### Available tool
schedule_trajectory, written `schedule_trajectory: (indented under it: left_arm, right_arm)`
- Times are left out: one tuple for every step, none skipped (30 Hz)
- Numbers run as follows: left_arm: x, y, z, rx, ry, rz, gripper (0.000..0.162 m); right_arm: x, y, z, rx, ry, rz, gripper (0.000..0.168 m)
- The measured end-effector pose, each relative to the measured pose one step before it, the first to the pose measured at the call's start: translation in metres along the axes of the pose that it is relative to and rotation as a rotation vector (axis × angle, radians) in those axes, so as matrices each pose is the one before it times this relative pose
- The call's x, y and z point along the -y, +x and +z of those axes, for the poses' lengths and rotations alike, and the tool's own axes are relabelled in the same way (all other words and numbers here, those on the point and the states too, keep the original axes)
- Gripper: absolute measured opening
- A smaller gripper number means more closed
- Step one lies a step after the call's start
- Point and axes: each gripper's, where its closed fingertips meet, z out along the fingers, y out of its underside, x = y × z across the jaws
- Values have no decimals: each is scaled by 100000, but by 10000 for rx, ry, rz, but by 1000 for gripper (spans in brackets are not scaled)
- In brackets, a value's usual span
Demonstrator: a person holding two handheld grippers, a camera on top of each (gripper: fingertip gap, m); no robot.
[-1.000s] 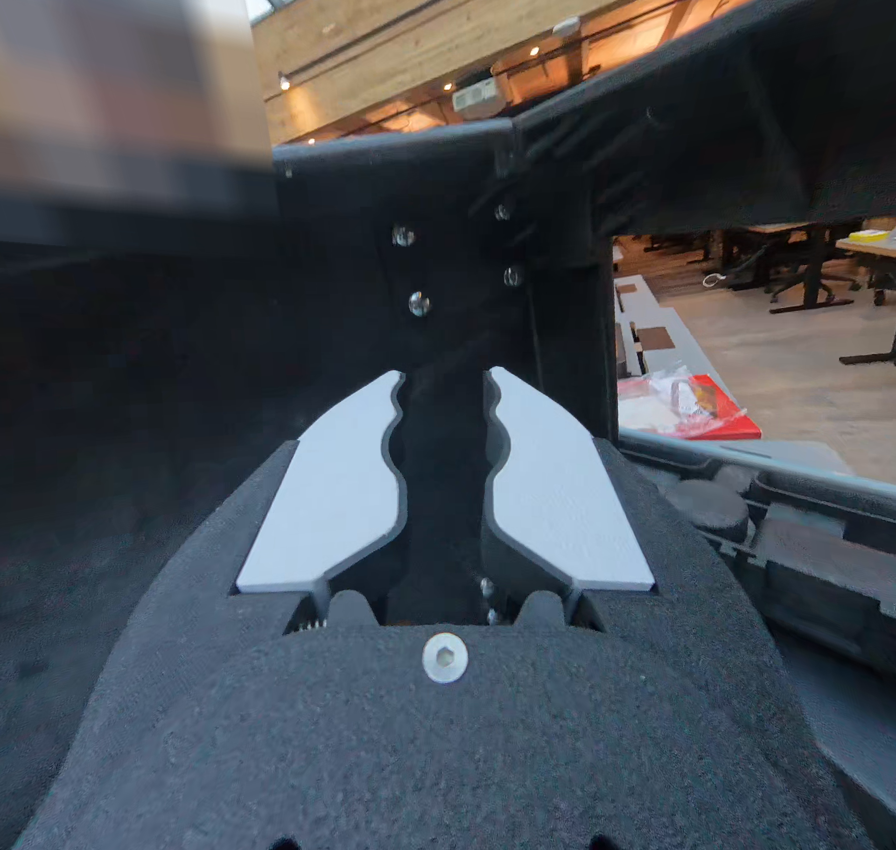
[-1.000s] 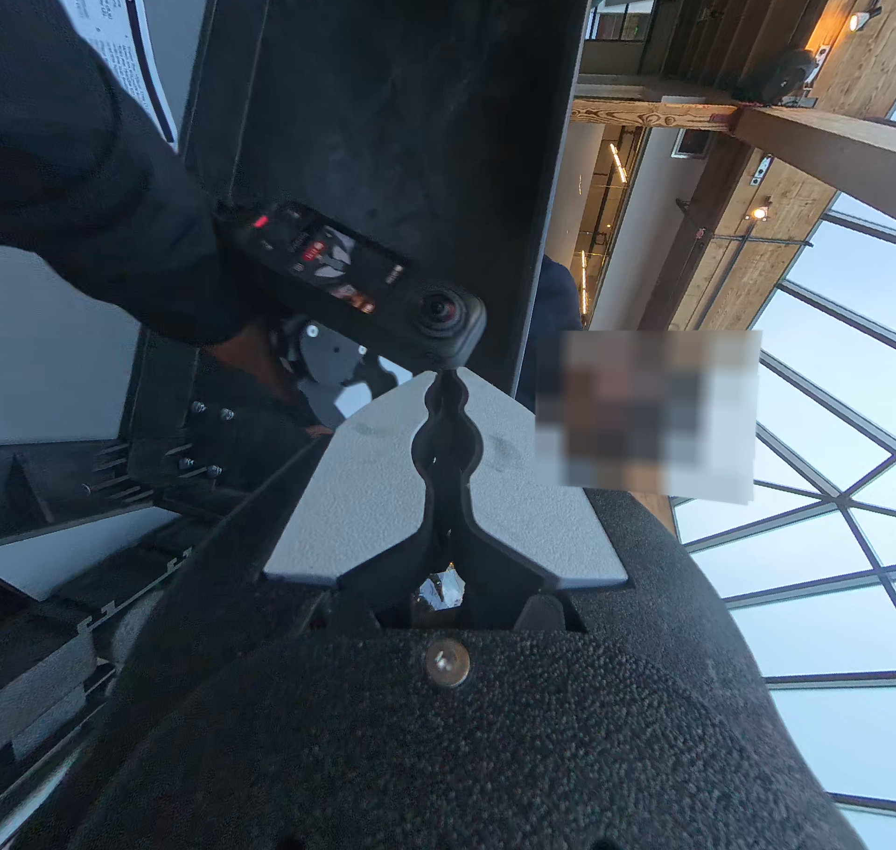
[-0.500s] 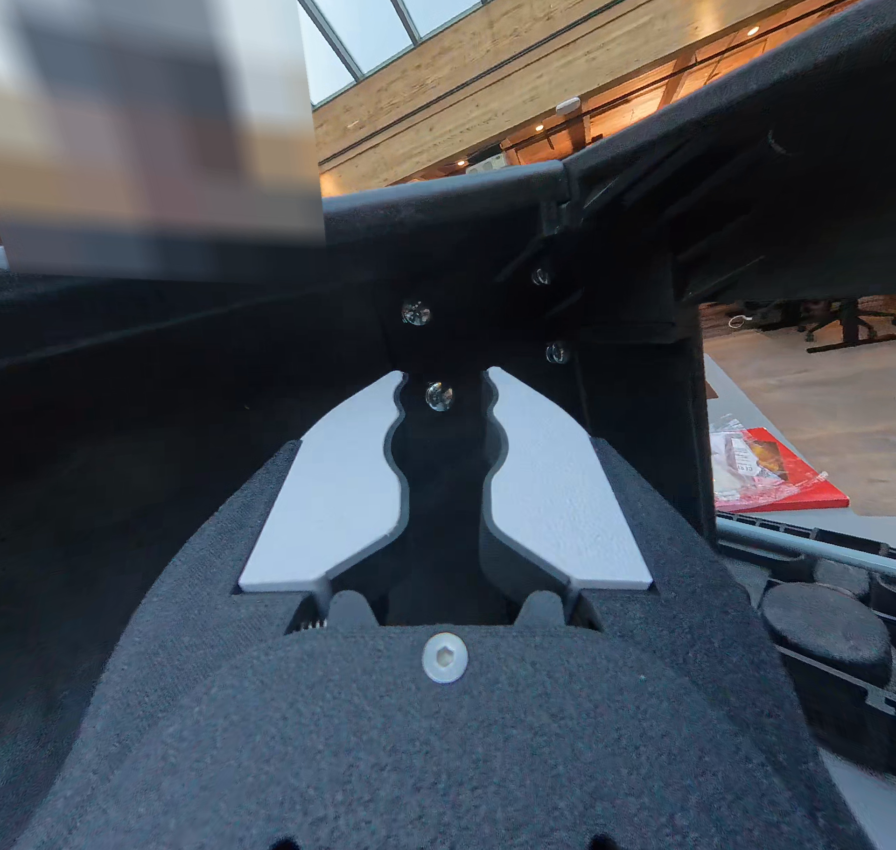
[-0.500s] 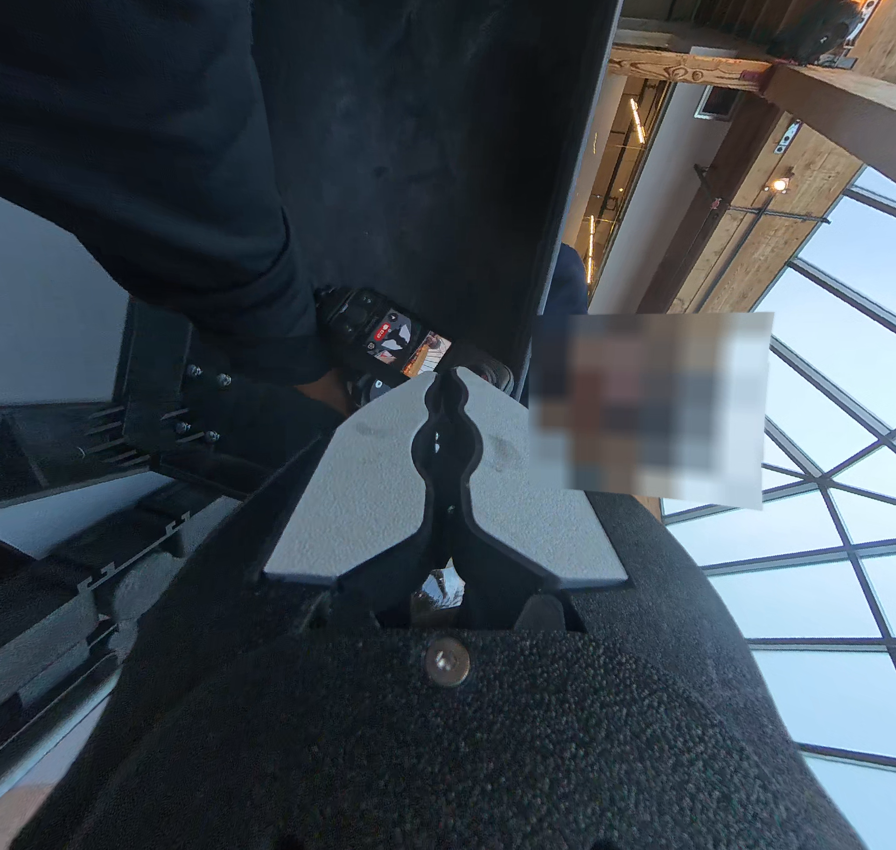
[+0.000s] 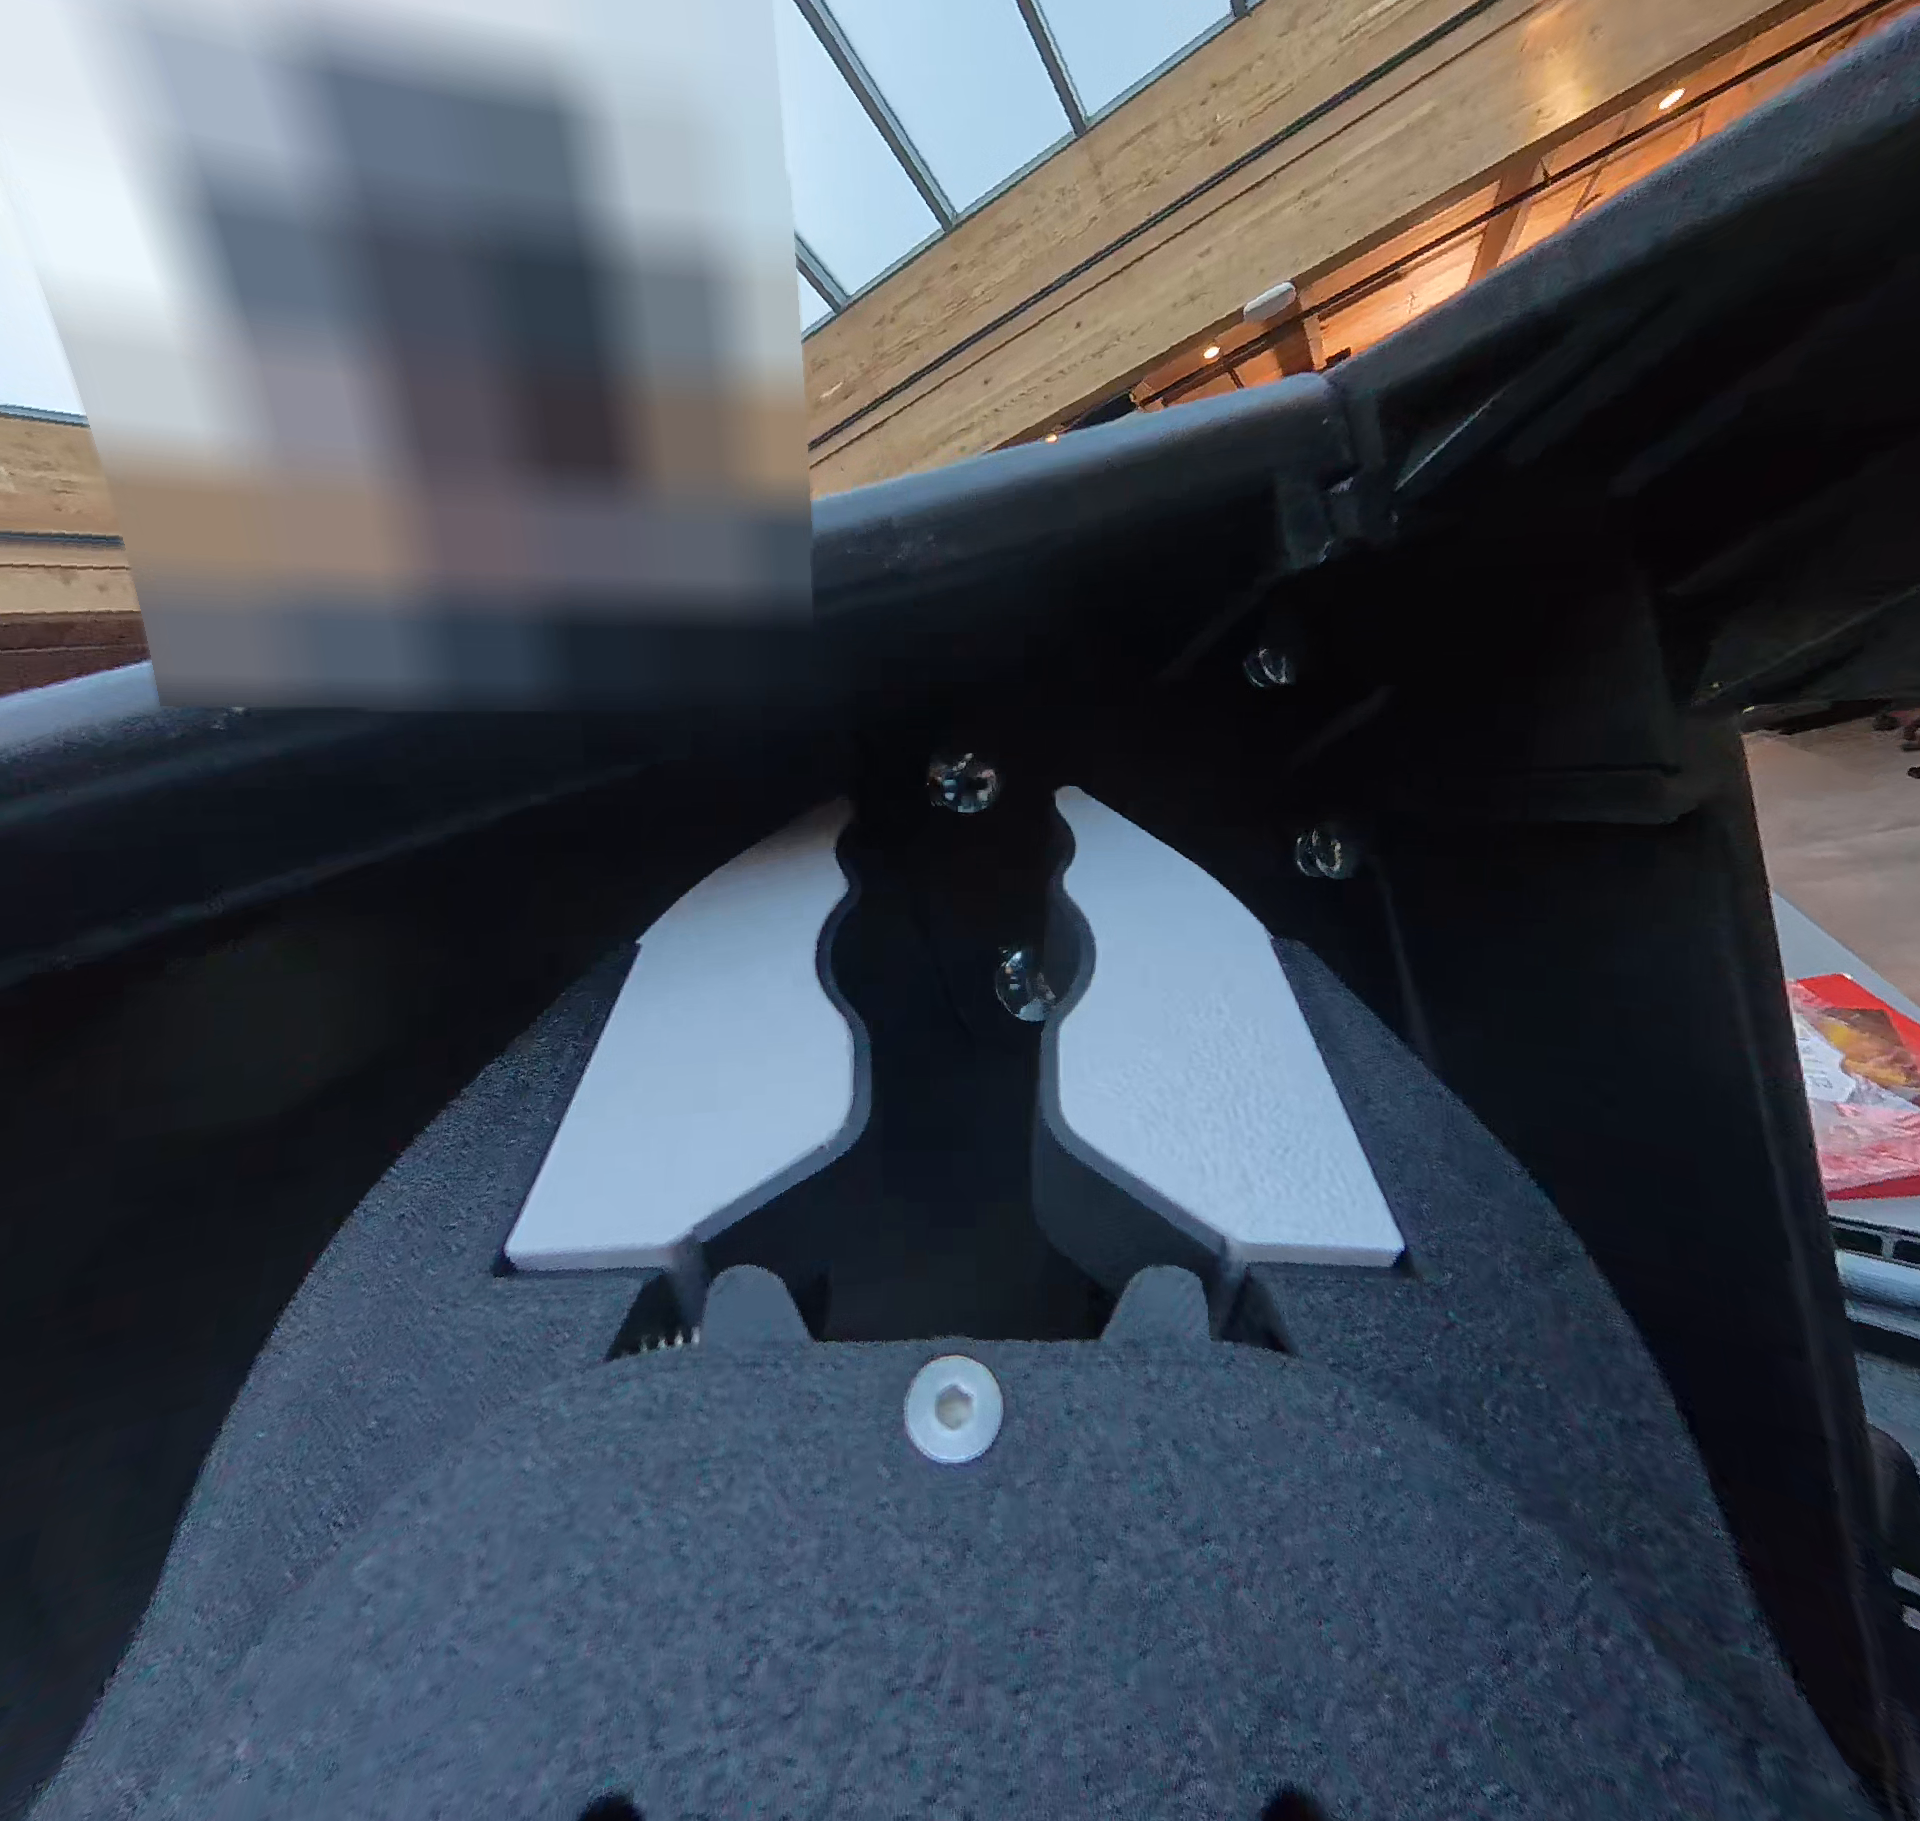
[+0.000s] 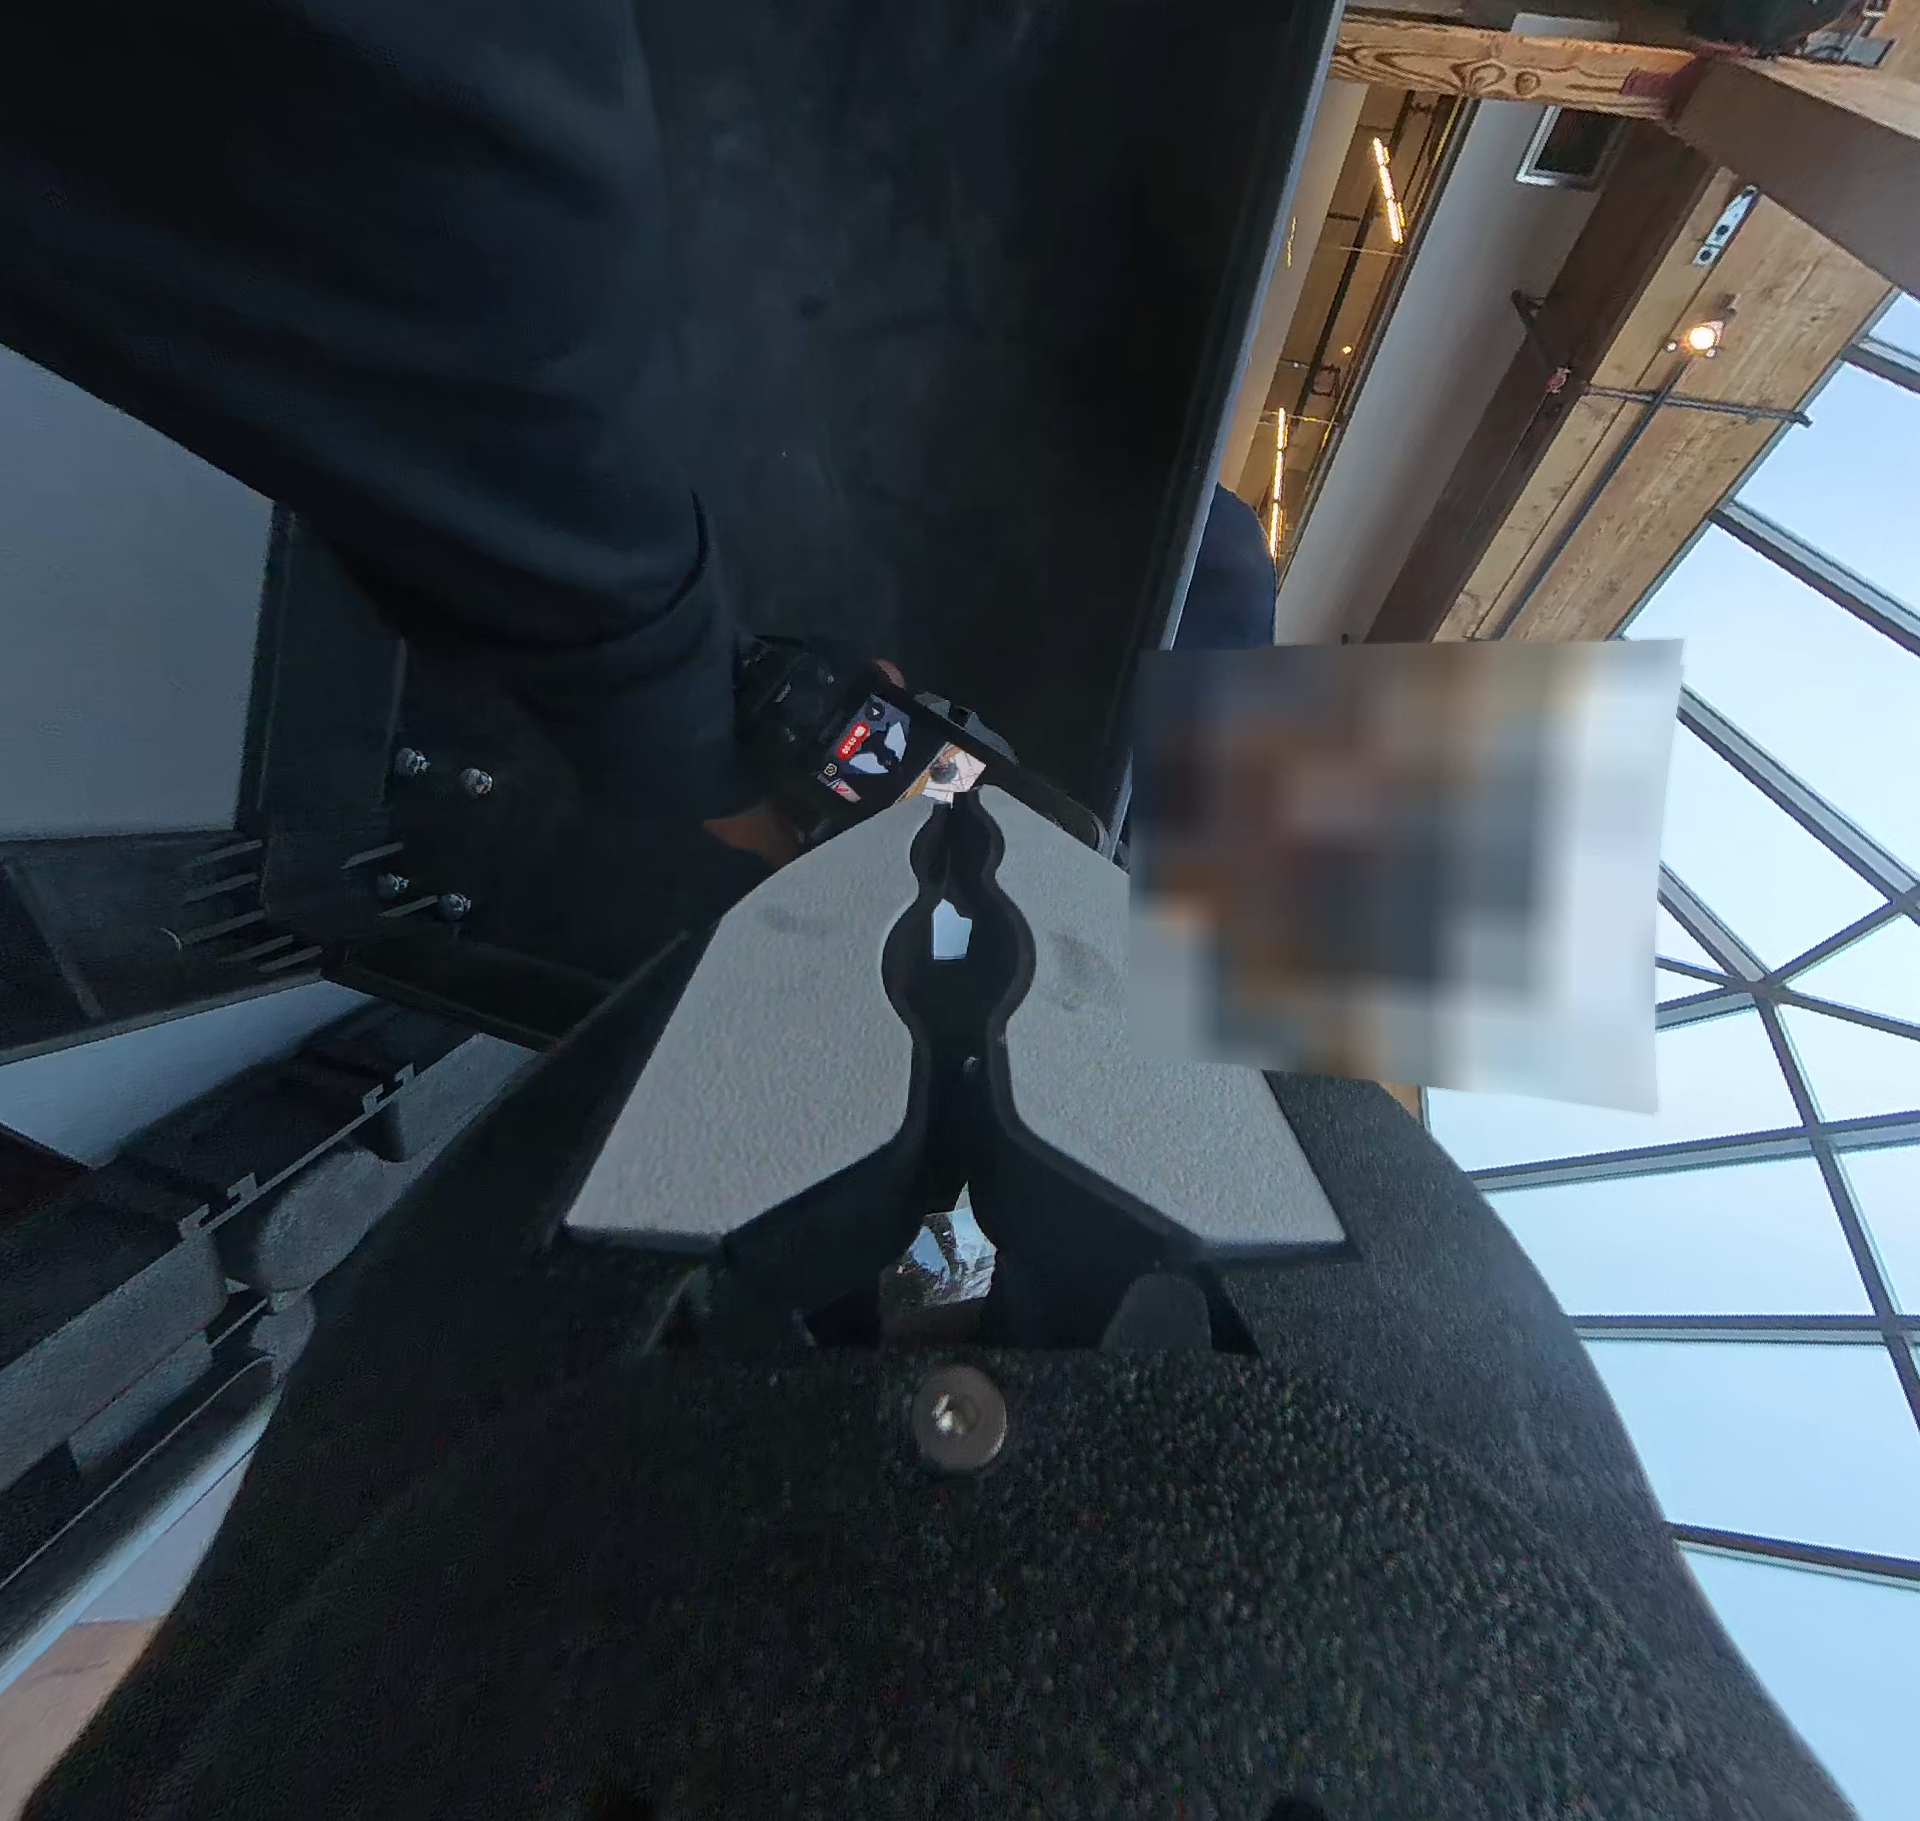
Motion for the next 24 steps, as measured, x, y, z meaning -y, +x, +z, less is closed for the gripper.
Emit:
schedule_trajectory:
  left_arm:
    - [15, 72, 96, 13, 39, 189, 30]
    - [30, 130, 47, -5, 60, 222, 31]
    - [51, 161, 8, -35, 81, 191, 31]
    - [11, 177, 24, -40, 46, 169, 31]
    - [15, 121, 33, -5, 35, 179, 31]
    - [46, 61, 28, 6, 30, 130, 30]
    - [58, 48, 17, 6, 22, 63, 30]
    - [89, -58, 2, 65, 27, 46, 30]
    - [116, -104, 3, 73, 29, 27, 29]
    - [50, -41, 45, 28, -2, -21, 28]
    - [9, -48, 59, 33, -23, 16, 26]
    - [-58, -52, 92, 51, -56, 41, 24]
    - [-24, 39, 74, -20, -35, 12, 22]
    - [-8, 17, 77, 2, -31, 30, 20]
    - [8, -68, 85, 51, -38, 40, 20]
    - [54, -54, 89, 34, -15, -17, 20]
    - [52, -108, 110, 62, -25, -22, 20]
    - [21, -171, 127, 103, -51, 19, 21]
    - [56, -70, 140, 42, -34, 19, 22]
    - [35, -3, 116, 12, -32, 46, 22]
    - [-10, 13, 108, 6, -48, 71, 21]
    - [-27, 39, 97, -13, -39, 69, 20]
    - [-92, 18, 60, -9, -57, 80, 18]
    - [-102, 5, 29, -4, -50, 83, 17]
  right_arm:
    - [-34, -12, 16, 2, -23, 9, 3]
    - [-35, -16, 16, 3, -17, -4, 3]
    - [-11, -16, 6, 5, -12, -10, 3]
    - [0, -9, 2, 2, -1, -5, 3]
    - [9, -3, -4, 1, 8, -2, 3]
    - [1, 7, -1, 1, 2, 2, 3]
    - [-24, -2, 2, 2, -3, -3, 4]
    - [-1, 9, -3, -3, 9, 0, 4]
    - [-5, 9, -16, 0, 9, 6, 4]
    - [-8, 3, -7, 2, 3, 1, 4]
    - [-19, -9, 6, 5, -1, -12, 4]
    - [-8, -2, 3, 3, 1, -3, 4]
    - [-13, 11, 5, 3, -2, 9, 4]
    - [-6, 3, -5, 1, -3, 7, 4]
    - [-4, -31, -14, -1, -4, -2, 4]
    - [10, -30, -20, -3, 0, -17, 3]
    - [26, -33, -17, -2, 4, -26, 4]
    - [-4, -1, 16, 7, -14, 2, 3]
    - [-20, -23, 8, 11, -19, 6, 3]
    - [2, 0, -6, -4, 2, -10, 3]
    - [12, 5, -19, -8, 13, -4, 3]
    - [4, 32, -5, -4, 7, 16, 3]
    - [-15, 22, 11, -1, -3, 17, 3]
    - [-11, 9, 8, 0, -1, 3, 3]
